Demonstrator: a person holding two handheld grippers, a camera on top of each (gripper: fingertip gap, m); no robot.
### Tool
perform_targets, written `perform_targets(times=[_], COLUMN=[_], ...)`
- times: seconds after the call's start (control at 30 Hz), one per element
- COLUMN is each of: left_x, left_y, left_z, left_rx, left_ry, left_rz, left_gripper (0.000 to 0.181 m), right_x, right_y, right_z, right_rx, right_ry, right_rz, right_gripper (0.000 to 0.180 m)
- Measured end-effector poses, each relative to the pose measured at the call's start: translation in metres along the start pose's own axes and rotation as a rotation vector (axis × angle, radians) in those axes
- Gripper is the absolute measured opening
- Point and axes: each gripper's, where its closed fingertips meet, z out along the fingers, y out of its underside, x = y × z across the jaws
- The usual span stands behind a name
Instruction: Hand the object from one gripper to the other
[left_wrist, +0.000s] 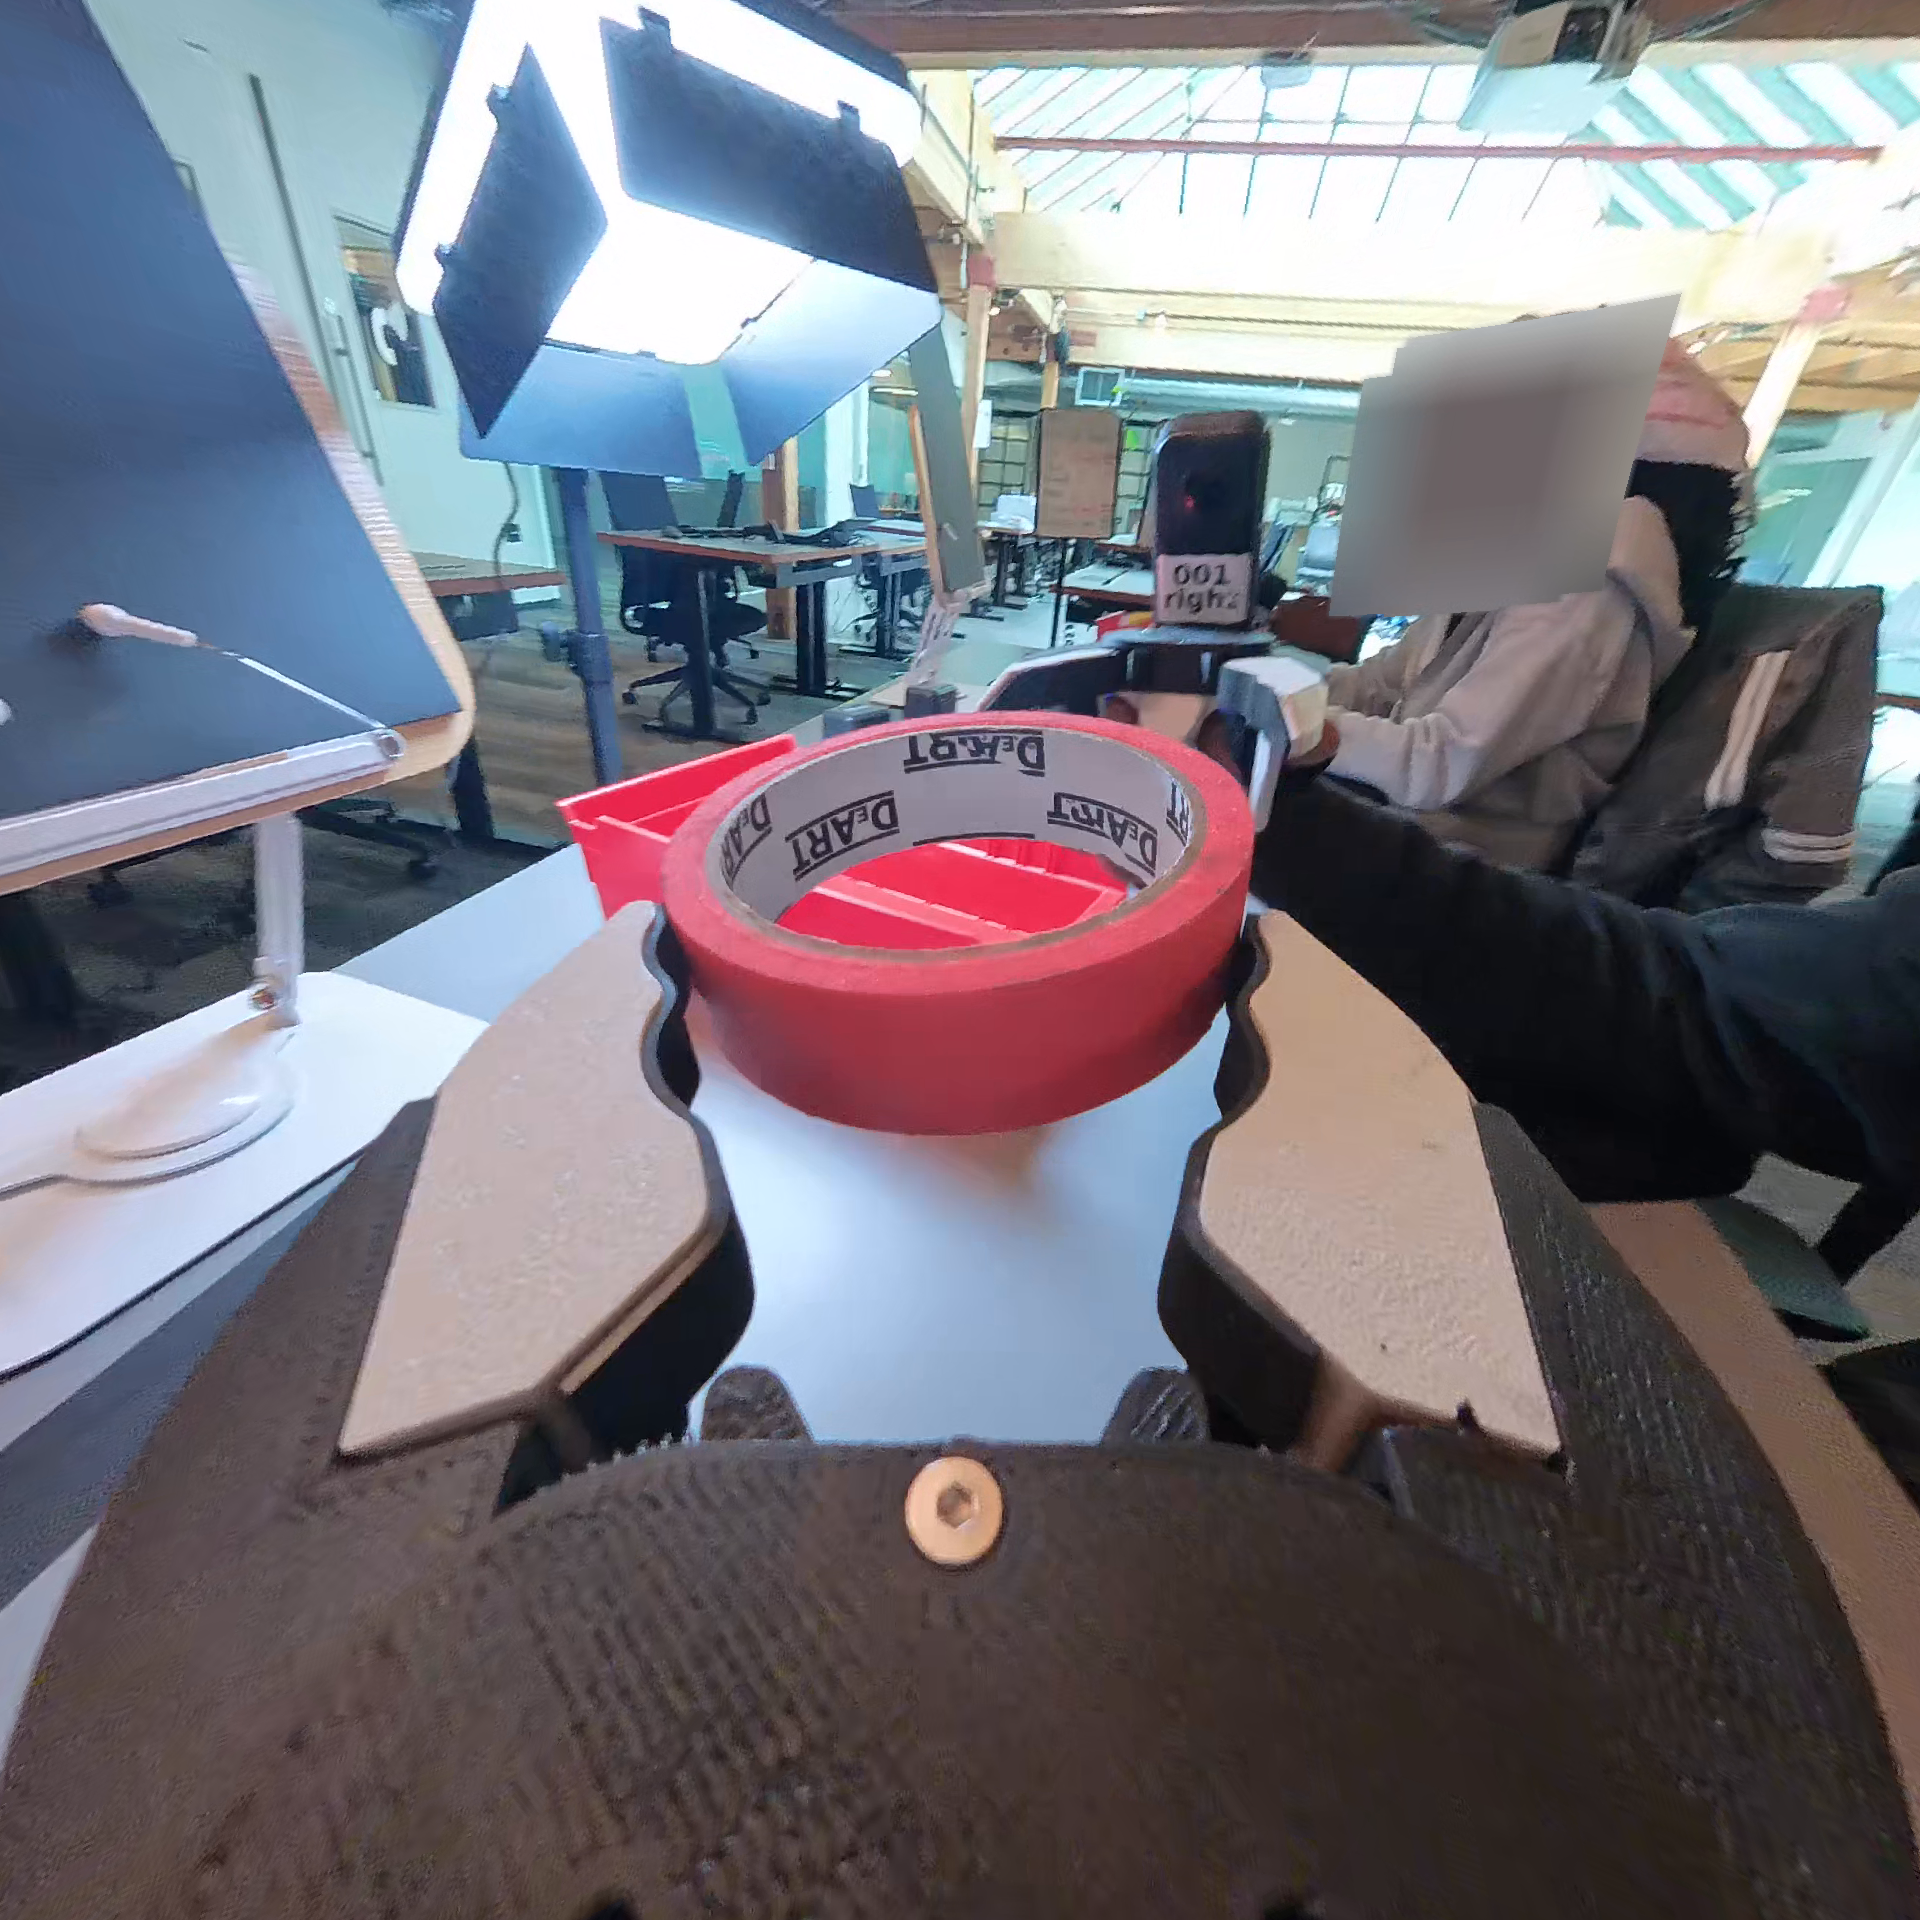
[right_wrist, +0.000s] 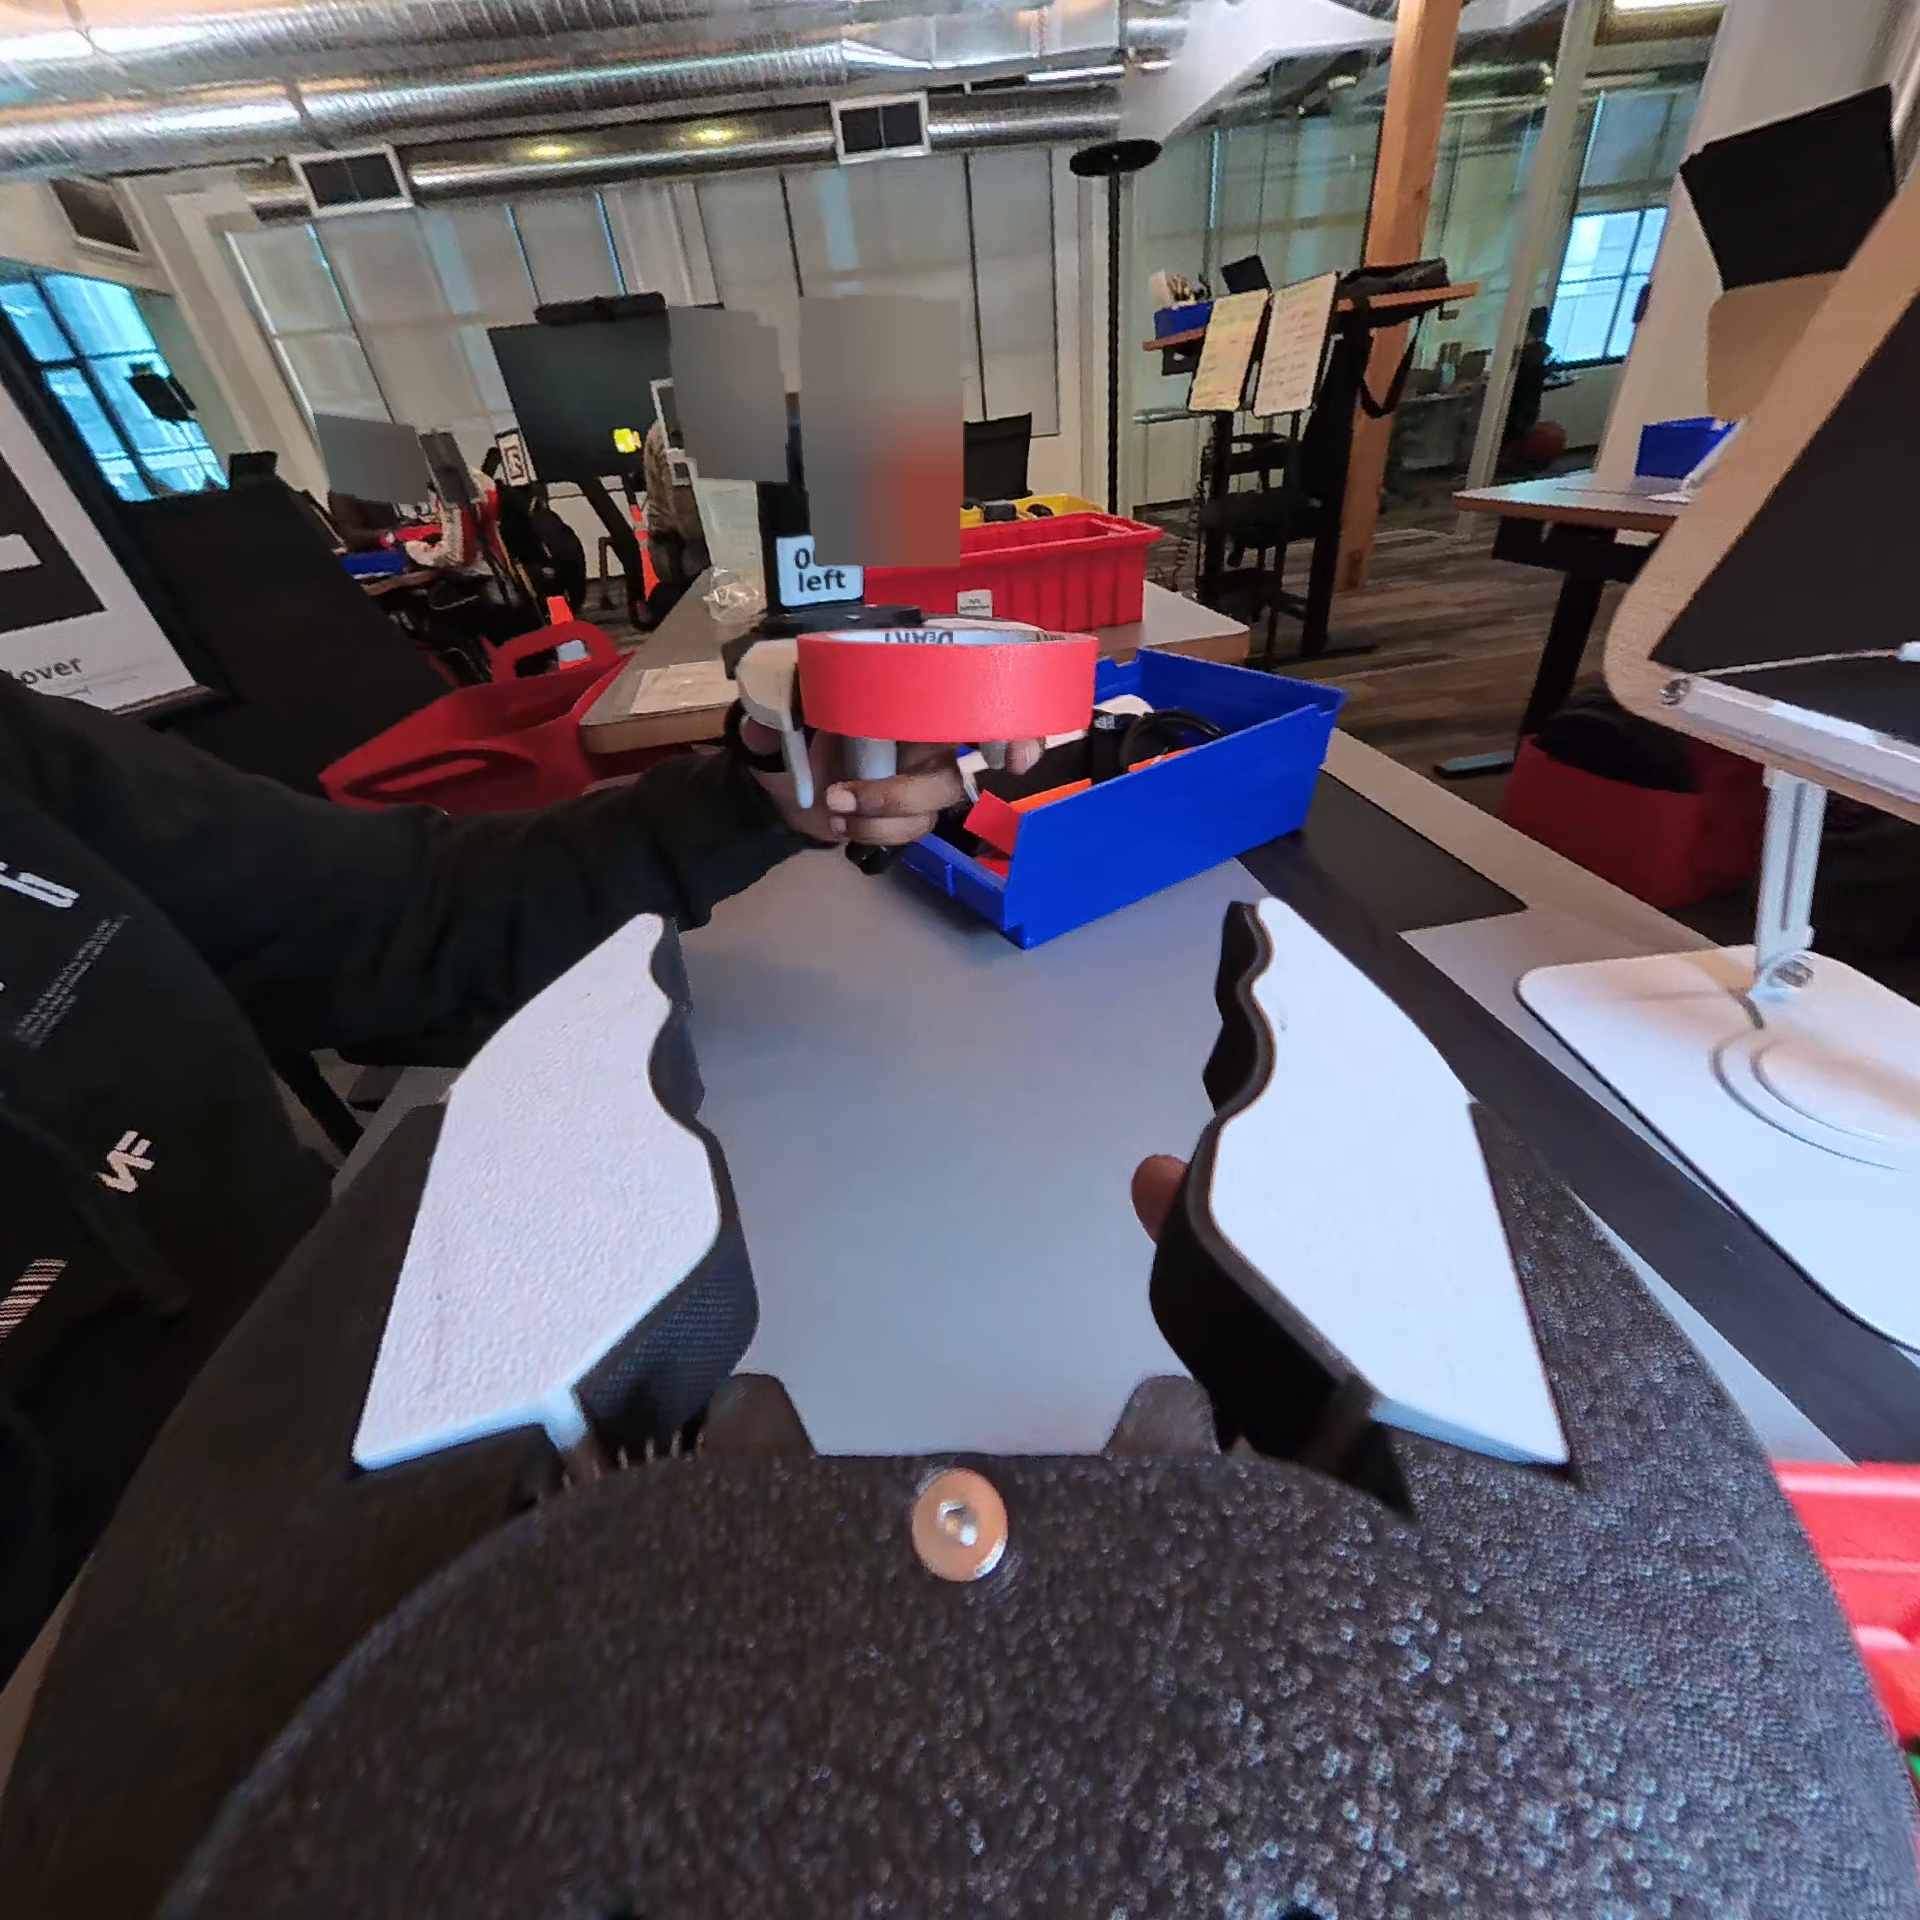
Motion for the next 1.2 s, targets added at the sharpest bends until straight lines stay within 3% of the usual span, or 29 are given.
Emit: perform_targets(times=[0.13,0.47,0.67,0.8,1.1,1.2], left_x=[0.001,0.054,0.055,0.044,0.004,0.001], left_y=[0.006,0.044,0.041,0.025,-0.011,-0.013], left_z=[0.0,0.048,0.044,0.033,-0.016,-0.023], left_rx=[-0.025,-0.157,-0.175,-0.123,-0.044,-0.055], left_ry=[0.019,0.141,0.152,0.125,0.036,0.035], left_rz=[-0.002,0.073,0.072,0.051,-0.014,-0.04], left_gripper=[0.1,0.1,0.1,0.089,0.084,0.08], right_x=[0.007,-0.035,-0.036,-0.02,0.022,0.025], right_y=[0.01,0.051,0.046,0.03,-0.016,-0.018], right_z=[0.002,0.08,0.08,0.057,-0.045,-0.061], right_rx=[-0.047,-0.164,-0.113,-0.068,0.052,0.052], right_ry=[0.043,-0.087,-0.106,-0.061,0.121,0.15], right_rz=[-0.002,0.009,0.007,0.01,-0.036,-0.048], right_gripper=[0.101,0.109,0.102,0.101,0.101,0.101])
